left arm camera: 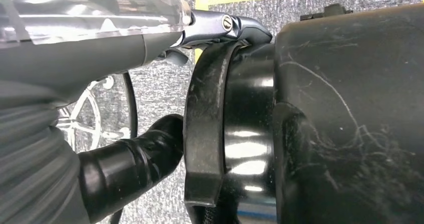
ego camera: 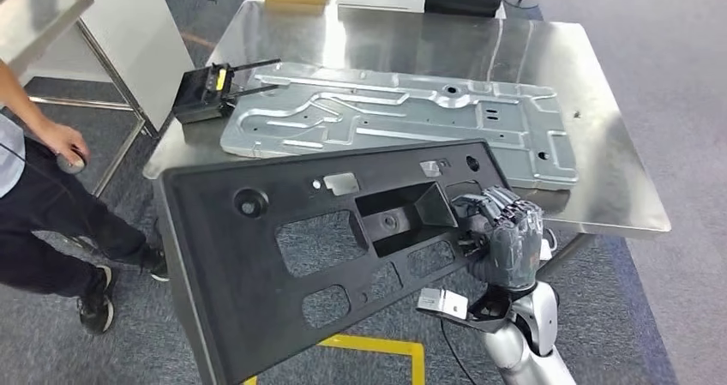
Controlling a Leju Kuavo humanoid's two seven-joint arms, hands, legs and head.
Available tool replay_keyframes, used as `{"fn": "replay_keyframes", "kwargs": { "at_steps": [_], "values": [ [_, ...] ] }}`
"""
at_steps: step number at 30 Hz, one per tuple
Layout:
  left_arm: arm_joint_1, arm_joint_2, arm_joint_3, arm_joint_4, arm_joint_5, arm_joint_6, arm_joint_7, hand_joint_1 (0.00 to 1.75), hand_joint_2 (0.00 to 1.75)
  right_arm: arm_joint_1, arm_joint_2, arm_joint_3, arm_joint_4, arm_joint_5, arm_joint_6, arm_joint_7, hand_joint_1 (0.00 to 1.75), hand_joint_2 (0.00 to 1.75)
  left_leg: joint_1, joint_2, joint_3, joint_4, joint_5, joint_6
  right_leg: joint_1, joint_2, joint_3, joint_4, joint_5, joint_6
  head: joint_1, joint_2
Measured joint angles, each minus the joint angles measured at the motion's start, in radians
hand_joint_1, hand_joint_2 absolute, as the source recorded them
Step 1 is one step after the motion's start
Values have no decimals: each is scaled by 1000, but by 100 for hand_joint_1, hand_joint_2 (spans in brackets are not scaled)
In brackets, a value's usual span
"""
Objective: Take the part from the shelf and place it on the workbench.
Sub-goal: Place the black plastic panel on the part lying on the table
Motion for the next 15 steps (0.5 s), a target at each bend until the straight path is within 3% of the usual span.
{"fn": "replay_keyframes", "kwargs": {
  "at_steps": [2, 3, 5, 6, 7, 8, 10, 11, 12, 15],
  "values": [
    [0, -1, -1, 0, 0, 0, 1, 0, 175, 0, 0, 0, 0, -2, 0, 0, 175, 175, 2, -2, 11, -4, -4, 12, -2, 0, -17, 40, -15, 9, 0, 0],
    [-1, -2, -1, 0, 0, -1, 2, 0, 175, -1, 0, 0, -1, -2, 0, 0, 175, 175, 3, -2, 17, -6, -6, 17, -3, 0, -43, 85, -33, 13, 1, 0],
    [-1, -2, -2, 0, 0, -2, 3, 0, 175, -1, 0, 0, -2, -2, 0, 0, 175, 175, 2, -2, 24, -6, -13, 24, -3, -1, -123, 213, -75, 19, 1, 0],
    [-1, -2, -3, 0, 0, -3, 3, 0, 175, -1, 0, -1, -2, -2, 0, 0, 175, 175, 1, -2, 28, -5, -18, 26, -3, -1, -164, 264, -85, 18, 1, 0],
    [-1, -2, -4, 0, 0, -3, 3, 0, 175, 0, 0, -1, -2, -1, 0, 1, 175, 175, 0, -4, 34, -5, -24, 26, -2, 0, -191, 285, -76, 16, 1, 0],
    [-1, -2, -4, 0, 0, -3, 3, 0, 175, -1, 0, -2, -2, 0, 0, 3, 175, 175, -1, -5, 43, -6, -31, 26, 0, 0, -199, 270, -48, 11, 1, 0],
    [-2, -3, -5, 0, 0, -5, 4, 0, 175, -4, 0, -5, -2, 7, 0, 10, 175, 175, -3, -8, 65, -7, -48, 24, 8, -1, -167, 149, 48, -6, 1, 0],
    [-2, -5, -6, 0, 0, -6, 4, 0, 175, -9, 0, -8, -1, 11, 0, 15, 175, 175, -4, -8, 76, -8, -56, 22, 14, -1, -149, 91, 79, -15, 1, 0],
    [-3, -6, -7, 0, 0, -7, 3, 0, 175, -15, 0, -12, 1, 13, 0, 20, 175, 175, -4, -8, 81, -11, -63, 18, 20, -1, -132, 44, 96, -23, 1, 0],
    [-5, -6, -11, 0, 0, -11, 3, 0, 175, -34, -2, -24, 10, 16, 0, 32, 175, 175, -8, -6, 98, -15, -65, 4, 21, 1, -107, -2, 89, -34, 0, 0]
  ]
}}
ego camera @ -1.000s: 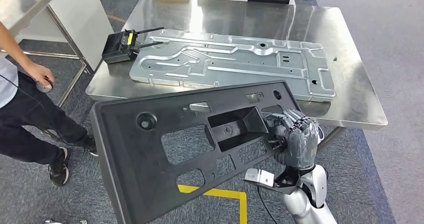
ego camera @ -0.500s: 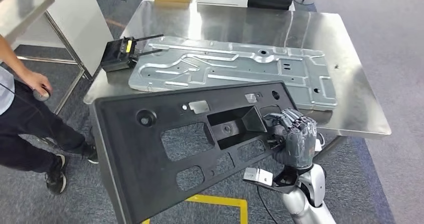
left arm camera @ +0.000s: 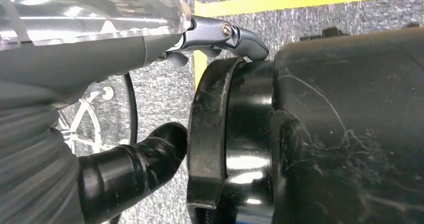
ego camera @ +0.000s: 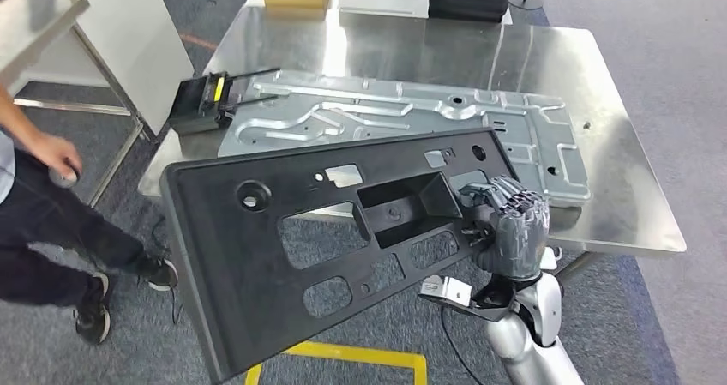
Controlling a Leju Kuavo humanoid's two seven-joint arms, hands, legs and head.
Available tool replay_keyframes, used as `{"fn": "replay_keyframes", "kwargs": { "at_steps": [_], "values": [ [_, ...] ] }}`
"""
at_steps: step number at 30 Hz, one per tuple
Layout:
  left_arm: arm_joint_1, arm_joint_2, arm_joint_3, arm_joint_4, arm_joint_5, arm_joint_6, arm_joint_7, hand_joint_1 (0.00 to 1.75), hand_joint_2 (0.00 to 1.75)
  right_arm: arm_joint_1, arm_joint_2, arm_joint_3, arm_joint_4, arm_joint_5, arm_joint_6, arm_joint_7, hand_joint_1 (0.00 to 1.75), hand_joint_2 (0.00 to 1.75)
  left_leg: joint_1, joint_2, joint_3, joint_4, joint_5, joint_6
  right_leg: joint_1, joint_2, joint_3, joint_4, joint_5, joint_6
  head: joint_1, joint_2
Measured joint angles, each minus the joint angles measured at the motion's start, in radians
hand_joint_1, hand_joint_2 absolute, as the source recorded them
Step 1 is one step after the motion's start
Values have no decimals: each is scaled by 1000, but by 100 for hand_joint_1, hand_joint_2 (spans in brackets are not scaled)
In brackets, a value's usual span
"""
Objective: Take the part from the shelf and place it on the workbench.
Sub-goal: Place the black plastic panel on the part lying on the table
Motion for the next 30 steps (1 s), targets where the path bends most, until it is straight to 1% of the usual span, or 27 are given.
{"fn": "replay_keyframes", "kwargs": {
  "at_steps": [1, 2, 3, 4, 5, 6, 7, 8, 9, 10, 11, 12, 13, 15, 16, 17, 18, 19, 21, 22, 23, 24, 26, 27, 28, 29, 30],
  "values": [
    [0, 1, -1, 0, 0, -1, 0, 0, 175, -6, -1, -4, 4, 1, 0, 3, 175, 175, -2, 1, 3, 11, 2, -5, -5, 0, 11, -6, -1, -2, -1, 0],
    [0, 2, -3, 0, 0, -2, -1, 0, 175, -13, -2, -8, 8, 1, 0, 5, 175, 175, -3, 1, -8, 37, 1, -11, -10, -1, 22, -11, -4, -5, -3, 0],
    [-1, 3, -4, 0, 0, -3, -3, 0, 175, -20, -2, -12, 11, 2, 0, 6, 175, 175, -4, 2, -31, 81, -7, -16, -15, -1, 34, -15, -8, -8, -5, 0],
    [0, 3, -5, 0, 0, -3, -4, 0, 175, -27, -2, -15, 15, 3, 0, 7, 175, 175, -3, 2, -66, 139, -24, -22, -17, -2, 43, -18, -14, -10, -6, 0],
    [-2, 3, -6, 0, 0, -2, -6, 0, 175, -32, -2, -19, 19, 4, 0, 7, 175, 175, -2, 2, -105, 198, -49, -27, -19, -2, 52, -19, -21, -11, -8, 0],
    [-4, 3, -8, 0, 0, -2, -6, 0, 175, -34, -2, -23, 24, 5, 0, 5, 175, 175, -2, 3, -139, 244, -76, -31, -20, -2, 61, -18, -29, -10, -8, 0],
    [-6, 4, -9, -1, 0, -1, -6, 0, 175, -34, -1, -29, 28, 6, 0, 1, 175, 175, -2, 4, -161, 265, -93, -34, -21, -3, 72, -18, -38, -9, -8, 0],
    [-8, 4, -11, -1, 0, -1, -6, 0, 175, -34, 0, -35, 33, 8, 0, -5, 175, 175, -2, 5, -167, 256, -90, -38, -22, -3, 85, -18, -47, -7, -8, 0],
    [-8, 4, -14, -1, 0, -1, -4, 0, 175, -34, 2, -41, 37, 9, 0, -11, 175, 175, -1, 6, -160, 217, -60, -40, -23, -2, 98, -18, -56, -4, -8, 0],
    [-7, 4, -17, -1, 0, -2, -2, 0, 175, -35, 4, -47, 39, 10, 0, -17, 175, 175, 0, 7, -145, 156, -10, -42, -23, -2, 109, -18, -65, -1, -8, 0],
    [-5, 4, -20, 0, 0, -2, 0, 0, 175, -36, 7, -54, 40, 10, 0, -21, 175, 175, 2, 9, -132, 95, 34, -41, -23, 0, 118, -15, -73, 3, -8, 0],
    [-5, 4, -22, 0, 0, -3, 1, 0, 175, -38, 10, -59, 41, 10, 0, -23, 175, 175, 3, 10, -124, 51, 58, -35, -21, 1, 122, -12, -79, 8, -8, 0],
    [-4, 4, -23, 0, 0, -3, 1, 0, 175, -39, 11, -63, 42, 11, 0, -24, 175, 175, 3, 11, -121, 24, 73, -26, -18, 2, 122, -11, -85, 14, -8, 0],
    [-5, 4, -25, 0, 0, -3, 0, 0, 175, -43, 13, -71, 44, 11, 0, -25, 175, 175, 4, 9, -118, 15, 72, -2, -15, 4, 120, 0, -90, 25, -7, 0],
    [-6, 4, -26, 0, 0, -3, 0, 0, 175, -44, 13, -74, 44, 12, 0, -25, 175, 175, 5, 9, -112, 13, 82, 5, -15, 4, 121, 8, -94, 30, -6, 0],
    [-6, 3, -26, 0, 0, -4, 0, 0, 175, -46, 13, -78, 45, 12, 0, -25, 175, 175, 6, 8, -105, 11, 83, 11, -17, 3, 116, 28, -99, 35, -6, 0],
    [-6, 3, -26, 0, 0, -4, 0, 0, 175, -50, 13, -81, 45, 12, 0, -24, 175, 175, 7, 7, -98, 11, 82, 16, -18, 2, 99, 61, -110, 40, -6, 0],
    [-6, 3, -27, 0, 0, -5, 0, 0, 175, -53, 13, -83, 46, 13, 0, -24, 175, 175, 7, 8, -94, 10, 80, 19, -20, 1, 68, 112, -128, 45, -5, 0],
    [-6, 3, -27, 0, 0, -6, 0, 0, 175, -57, 13, -87, 51, 13, 0, -22, 175, 175, 7, 7, -89, 10, 73, 23, -22, 1, -14, 230, -173, 52, -5, 0],
    [-6, 3, -27, 0, 0, -4, 1, 0, 175, -56, 13, -88, 54, 13, 0, -21, 175, 175, 7, 6, -86, 11, 69, 23, -23, 1, -47, 265, -186, 53, -5, 0],
    [-6, 3, -27, 0, 0, -1, 2, 0, 175, -56, 13, -89, 57, 13, 0, -19, 175, 175, 7, 4, -81, 11, 64, 23, -22, 1, -64, 267, -180, 51, -5, 0],
    [-6, 3, -27, 0, 0, 3, 2, 0, 175, -56, 13, -90, 60, 13, 0, -18, 175, 175, 6, 1, -73, 11, 57, 22, -21, 1, -64, 234, -151, 47, -5, 0],
    [-5, 2, -27, 0, 0, 9, 4, 0, 175, -57, 13, -92, 63, 13, 0, -17, 175, 175, 5, -2, -54, 9, 43, 19, -14, 0, -27, 106, -55, 30, -5, 0],
    [-5, 1, -27, 0, 0, 10, 4, 0, 175, -57, 13, -93, 64, 13, 0, -17, 175, 175, 4, -3, -47, 8, 37, 16, -9, 0, -11, 52, -26, 22, -6, 0],
    [-5, 0, -27, 0, 0, 11, 5, 0, 175, -58, 13, -93, 65, 13, 0, -16, 175, 175, 5, -4, -44, 5, 32, 12, -4, 0, -1, 19, -7, 15, -6, 0],
    [-5, -1, -27, 0, 0, 12, 6, 0, 175, -58, 13, -93, 66, 13, 0, -15, 175, 175, 4, -4, -44, 5, 29, 7, -2, 1, 4, 6, -3, 12, -6, 0],
    [-5, 0, -27, 0, 0, 14, 6, 0, 175, -58, 13, -93, 67, 13, 0, -14, 175, 175, 3, -4, -44, 4, 30, 7, -3, 2, 8, -1, -2, 16, -6, 0]
  ]
}}
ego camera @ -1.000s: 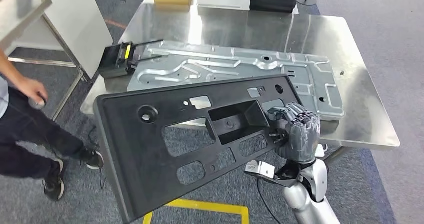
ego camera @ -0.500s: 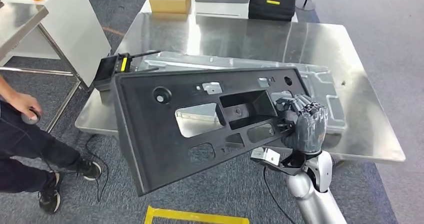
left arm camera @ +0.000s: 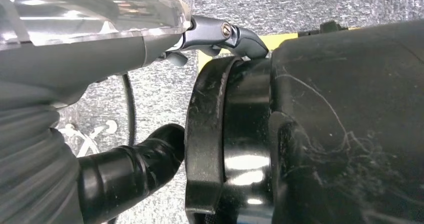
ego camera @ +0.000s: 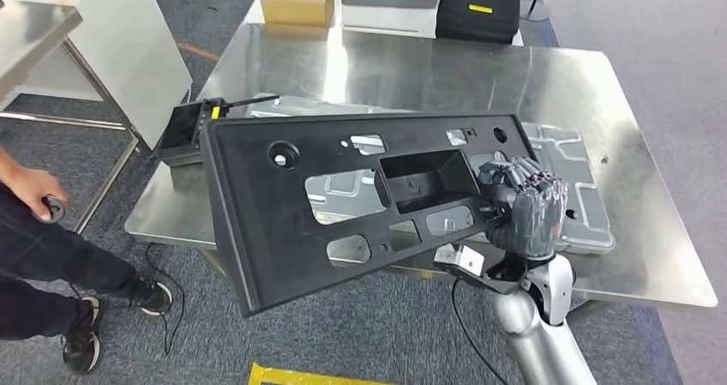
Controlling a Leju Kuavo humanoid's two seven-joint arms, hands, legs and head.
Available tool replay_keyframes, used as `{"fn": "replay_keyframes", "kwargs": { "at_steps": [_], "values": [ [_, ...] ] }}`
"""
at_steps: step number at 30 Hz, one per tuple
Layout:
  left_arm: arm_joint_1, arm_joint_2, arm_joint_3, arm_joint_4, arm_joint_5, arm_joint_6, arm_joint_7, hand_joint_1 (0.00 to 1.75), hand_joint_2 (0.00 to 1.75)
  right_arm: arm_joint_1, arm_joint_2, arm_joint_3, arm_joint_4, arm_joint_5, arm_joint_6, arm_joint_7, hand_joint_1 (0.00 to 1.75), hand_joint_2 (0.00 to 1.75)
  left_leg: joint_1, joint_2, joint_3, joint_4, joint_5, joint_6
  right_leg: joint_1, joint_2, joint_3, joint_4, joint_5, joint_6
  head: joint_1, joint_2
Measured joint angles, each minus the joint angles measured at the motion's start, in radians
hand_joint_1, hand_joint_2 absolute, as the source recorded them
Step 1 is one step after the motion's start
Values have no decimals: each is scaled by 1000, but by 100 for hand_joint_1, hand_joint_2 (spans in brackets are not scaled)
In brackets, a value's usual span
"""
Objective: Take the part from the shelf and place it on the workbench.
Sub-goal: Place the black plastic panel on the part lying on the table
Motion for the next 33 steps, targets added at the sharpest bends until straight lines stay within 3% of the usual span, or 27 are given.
{"fn": "replay_keyframes", "kwargs": {
  "at_steps": [3, 11, 15, 19, 23, 29, 33],
  "values": [
    [0, 1, 0, 0, 0, 3, 3, 0, 175, -1, 0, -1, 2, 0, 0, 4, 175, 175, -2, 0, 10, -9, 0, 7, -6, 3, 6, -4, 8, 9, 0, 0],
    [0, 1, -1, 0, 0, 2, 6, 0, 175, -1, 0, -1, 3, 2, 0, 12, 175, 175, -3, 0, 17, -29, -8, -1, -6, 3, 7, -3, -1, -3, 0, 0],
    [-1, 1, -4, 0, 0, 1, 6, 0, 175, -3, 0, -1, 3, 6, 0, 14, 154, 175, -3, 0, 18, -30, -6, -4, -6, 3, 7, -2, -1, -5, 0, 0],
    [-1, 1, -5, 0, 0, 2, 5, 0, 175, -14, 1, -1, 6, 21, 0, 26, 161, 175, -3, 0, 18, -30, -5, -6, -6, 3, 7, -2, 0, -6, 0, 0],
    [-2, 1, -9, 0, 0, 7, 9, 0, 0, -31, 14, -1, 9, 128, 0, 47, 166, 175, -3, 0, 18, -30, -5, -6, -7, 3, 7, -1, 0, -6, 0, 0],
    [-7, 1, -29, 0, 0, 8, 17, 0, 0, -79, 56, -13, 26, 352, 0, 91, 168, 175, -4, 0, 18, -30, -5, -6, -8, 2, 7, -1, 0, -6, 0, 0],
    [-13, 1, -44, 0, 0, 2, 22, 0, 0, -149, 72, -12, 72, 487, 0, 194, 172, 175, -5, 0, 18, -30, -5, -6, -9, 2, 8, -1, 0, -6, 0, 0]
  ]
}}
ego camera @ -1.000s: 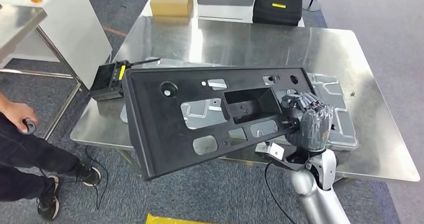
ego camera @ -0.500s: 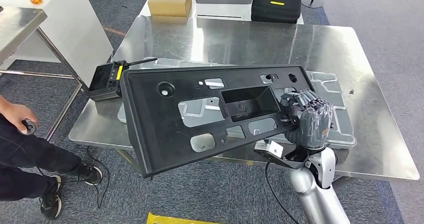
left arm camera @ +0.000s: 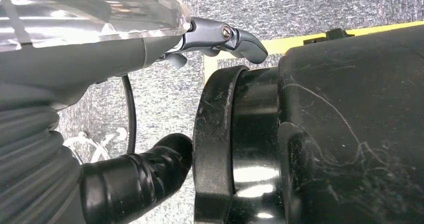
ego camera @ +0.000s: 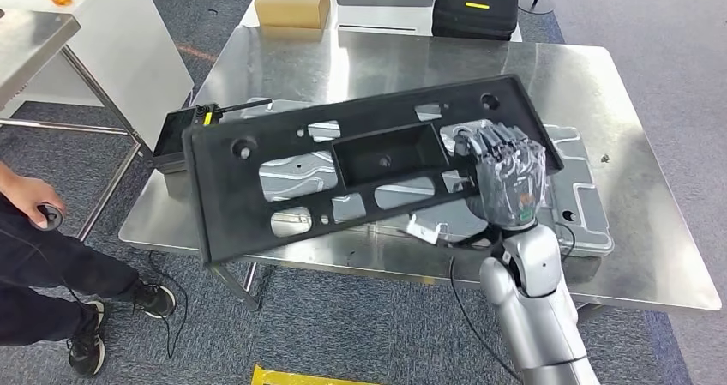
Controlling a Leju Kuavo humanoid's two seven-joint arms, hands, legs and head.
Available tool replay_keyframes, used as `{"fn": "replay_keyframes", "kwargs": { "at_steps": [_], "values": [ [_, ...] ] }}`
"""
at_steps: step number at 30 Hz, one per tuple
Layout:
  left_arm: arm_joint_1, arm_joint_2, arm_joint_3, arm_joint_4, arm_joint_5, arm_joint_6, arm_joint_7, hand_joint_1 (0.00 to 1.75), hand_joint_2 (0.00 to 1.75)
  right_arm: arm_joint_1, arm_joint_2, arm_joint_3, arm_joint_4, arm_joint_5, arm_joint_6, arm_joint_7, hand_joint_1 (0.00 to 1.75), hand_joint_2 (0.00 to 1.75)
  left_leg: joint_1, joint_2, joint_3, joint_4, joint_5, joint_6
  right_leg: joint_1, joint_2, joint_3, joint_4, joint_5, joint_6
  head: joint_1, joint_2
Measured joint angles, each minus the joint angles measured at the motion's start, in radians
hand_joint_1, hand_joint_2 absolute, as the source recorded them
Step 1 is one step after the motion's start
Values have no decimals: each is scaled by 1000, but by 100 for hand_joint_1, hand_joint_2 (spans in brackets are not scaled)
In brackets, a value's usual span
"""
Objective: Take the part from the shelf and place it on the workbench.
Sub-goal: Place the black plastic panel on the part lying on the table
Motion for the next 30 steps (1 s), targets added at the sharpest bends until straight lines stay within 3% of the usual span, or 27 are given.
{"fn": "replay_keyframes", "kwargs": {
  "at_steps": [4, 11, 16, 23, 30],
  "values": [
    [-5, 0, -15, 0, 0, -11, 1, 0, 0, -101, 0, 30, 106, 33, 1, 108, 172, 175, -1, 0, 1, 0, 0, 0, -1, 0, 0, 0, 0, 0, 0, 0],
    [-13, 1, -40, 0, 0, -28, 1, 0, 0, -235, -7, 91, 282, 32, 15, 185, 173, 175, -2, 0, 3, 0, 0, 0, -1, 0, 1, 0, 0, 0, 0, 0],
    [-16, 2, -53, 0, 0, -30, 2, 0, 0, -273, -14, 112, 348, 34, 16, 202, 174, 175, -2, 0, 2, 0, 0, 0, -1, 0, 0, 0, 0, 1, 0, 0],
    [-19, 2, -62, 0, 0, -32, 4, 0, 0, -341, -30, 117, 503, 75, 57, 317, 175, 175, -2, 0, 3, 0, 0, 0, -2, 0, 1, 0, 0, 1, 0, 0],
    [-23, 2, -78, 0, 0, -33, 7, 0, 0, -362, -42, 102, 648, 80, 51, 353, 174, 175, -3, 0, 4, 1, 0, 0, -2, 0, 1, 0, 0, 1, 0, 0]
  ]
}}
